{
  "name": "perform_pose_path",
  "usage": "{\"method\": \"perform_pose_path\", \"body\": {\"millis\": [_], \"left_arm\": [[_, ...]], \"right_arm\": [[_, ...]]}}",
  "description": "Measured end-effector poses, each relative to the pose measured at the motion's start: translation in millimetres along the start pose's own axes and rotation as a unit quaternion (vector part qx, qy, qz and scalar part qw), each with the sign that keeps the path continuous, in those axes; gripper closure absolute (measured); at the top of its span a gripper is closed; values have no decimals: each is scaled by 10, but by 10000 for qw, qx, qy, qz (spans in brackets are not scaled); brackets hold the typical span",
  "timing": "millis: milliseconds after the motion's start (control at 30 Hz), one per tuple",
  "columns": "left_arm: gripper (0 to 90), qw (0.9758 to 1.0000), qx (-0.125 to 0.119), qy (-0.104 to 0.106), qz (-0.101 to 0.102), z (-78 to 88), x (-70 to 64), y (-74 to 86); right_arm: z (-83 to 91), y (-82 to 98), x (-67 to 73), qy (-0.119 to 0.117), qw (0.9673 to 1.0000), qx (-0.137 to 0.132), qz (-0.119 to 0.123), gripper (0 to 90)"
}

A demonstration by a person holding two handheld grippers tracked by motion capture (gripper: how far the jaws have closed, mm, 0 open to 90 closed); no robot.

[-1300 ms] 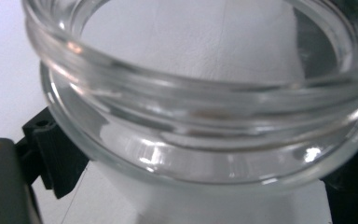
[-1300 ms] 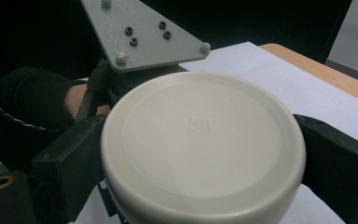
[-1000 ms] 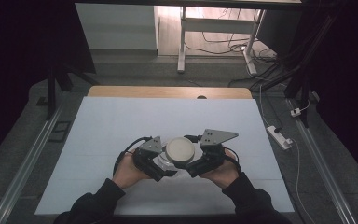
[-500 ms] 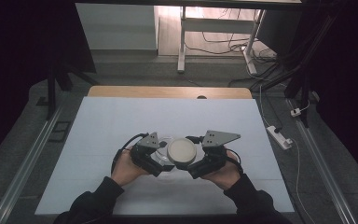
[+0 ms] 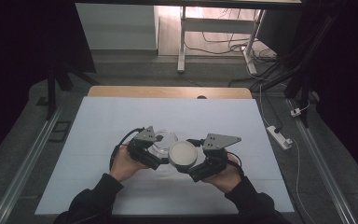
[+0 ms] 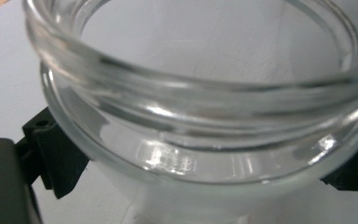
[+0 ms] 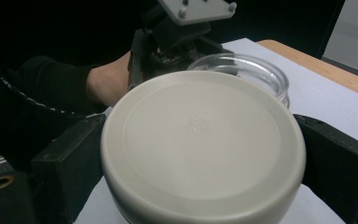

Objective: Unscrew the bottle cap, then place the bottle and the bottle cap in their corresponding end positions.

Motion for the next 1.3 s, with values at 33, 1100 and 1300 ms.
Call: {"method": "perform_pose_path", "body": {"millis": [33,1100,1300], "left_arm": [[76,10000,-4,-13,1,1,9,-6],[77,9993,-76,-342,103,-116,306,-120],[76,9992,-108,-371,117,-150,344,-153]], "right_arm": [[0,7,2,7,10000,6,5,69],[-74,274,99,-24,9997,223,84,69],[-95,315,109,-14,9996,258,121,69]]}}
Point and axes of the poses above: each handheld gripper's, and its own axes: z roughly backward along the jaws, y roughly out of its underside, x roughly to its left, the point moved 2 cm from there along -z, roughly forward along the jaws, and after that the axes turned 12 degrees about -x, right-handed, at the moved point
